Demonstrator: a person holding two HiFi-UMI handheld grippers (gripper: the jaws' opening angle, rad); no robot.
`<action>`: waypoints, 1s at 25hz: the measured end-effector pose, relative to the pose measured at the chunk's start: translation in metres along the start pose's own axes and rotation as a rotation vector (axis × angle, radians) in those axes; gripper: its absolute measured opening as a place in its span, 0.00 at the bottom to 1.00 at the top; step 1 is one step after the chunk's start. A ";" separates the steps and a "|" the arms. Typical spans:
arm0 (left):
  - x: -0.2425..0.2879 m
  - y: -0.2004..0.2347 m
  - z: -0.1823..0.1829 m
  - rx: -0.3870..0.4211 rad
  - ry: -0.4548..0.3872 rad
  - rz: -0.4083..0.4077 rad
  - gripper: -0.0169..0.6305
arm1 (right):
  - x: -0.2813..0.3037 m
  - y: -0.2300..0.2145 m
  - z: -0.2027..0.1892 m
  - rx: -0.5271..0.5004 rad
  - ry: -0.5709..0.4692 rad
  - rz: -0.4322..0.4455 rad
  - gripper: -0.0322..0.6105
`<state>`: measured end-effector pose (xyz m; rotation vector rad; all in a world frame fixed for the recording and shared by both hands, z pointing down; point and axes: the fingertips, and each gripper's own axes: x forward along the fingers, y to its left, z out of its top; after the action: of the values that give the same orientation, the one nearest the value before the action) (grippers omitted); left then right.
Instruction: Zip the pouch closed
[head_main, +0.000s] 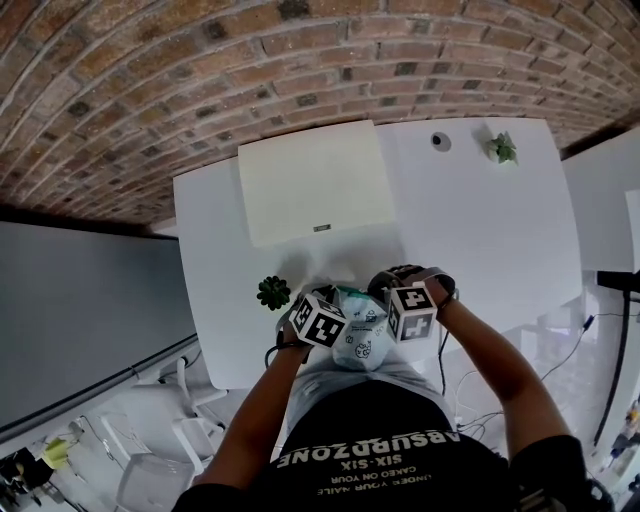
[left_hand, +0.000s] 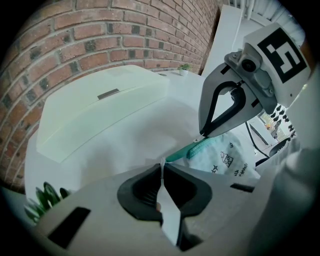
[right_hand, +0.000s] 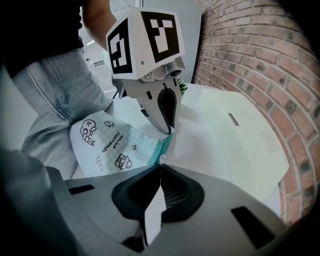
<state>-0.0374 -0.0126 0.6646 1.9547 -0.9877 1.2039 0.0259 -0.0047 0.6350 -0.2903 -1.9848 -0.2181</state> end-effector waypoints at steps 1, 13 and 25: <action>0.000 0.000 0.000 0.000 0.000 0.001 0.06 | -0.001 0.000 0.000 0.000 0.001 0.001 0.05; 0.000 -0.001 0.000 -0.006 0.009 0.012 0.06 | -0.003 0.002 0.000 -0.002 0.009 -0.017 0.05; 0.000 0.001 0.000 -0.037 0.012 0.010 0.06 | -0.006 0.001 -0.005 0.058 0.008 -0.037 0.05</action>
<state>-0.0383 -0.0134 0.6648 1.9140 -1.0073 1.1933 0.0333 -0.0060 0.6321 -0.2150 -1.9860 -0.1842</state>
